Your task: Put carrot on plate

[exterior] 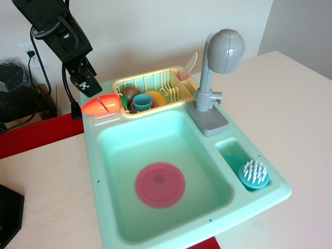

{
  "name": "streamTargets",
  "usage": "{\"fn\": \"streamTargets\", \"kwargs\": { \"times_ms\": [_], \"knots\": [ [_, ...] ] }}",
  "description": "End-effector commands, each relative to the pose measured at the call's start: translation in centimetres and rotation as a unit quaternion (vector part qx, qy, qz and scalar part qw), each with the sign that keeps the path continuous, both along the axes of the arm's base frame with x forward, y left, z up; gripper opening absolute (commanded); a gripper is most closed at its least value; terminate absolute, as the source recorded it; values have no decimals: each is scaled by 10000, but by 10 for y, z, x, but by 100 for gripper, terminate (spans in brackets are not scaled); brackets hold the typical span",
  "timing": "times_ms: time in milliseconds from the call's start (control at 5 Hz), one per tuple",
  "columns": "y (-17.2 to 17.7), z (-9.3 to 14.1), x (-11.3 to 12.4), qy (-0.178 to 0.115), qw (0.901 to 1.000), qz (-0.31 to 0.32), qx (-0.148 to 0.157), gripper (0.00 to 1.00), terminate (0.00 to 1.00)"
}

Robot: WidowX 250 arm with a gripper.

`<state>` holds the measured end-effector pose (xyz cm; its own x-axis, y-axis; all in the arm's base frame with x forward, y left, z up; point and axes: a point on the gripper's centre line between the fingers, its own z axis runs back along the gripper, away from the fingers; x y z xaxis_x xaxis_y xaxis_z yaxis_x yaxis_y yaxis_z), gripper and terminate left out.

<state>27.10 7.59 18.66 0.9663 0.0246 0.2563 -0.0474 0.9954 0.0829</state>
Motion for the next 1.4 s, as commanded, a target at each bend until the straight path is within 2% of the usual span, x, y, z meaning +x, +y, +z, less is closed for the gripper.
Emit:
{"fn": "streamTargets", "kwargs": {
  "times_ms": [0,400,1000,1200],
  "knots": [
    [0,0,0,0,10000,0,0,100,0],
    [14,-19,13,148,9998,82,65,100,0],
    [13,-44,17,444,9990,89,26,100,0],
    [13,-42,16,324,9994,107,66,0,0]
  ]
}}
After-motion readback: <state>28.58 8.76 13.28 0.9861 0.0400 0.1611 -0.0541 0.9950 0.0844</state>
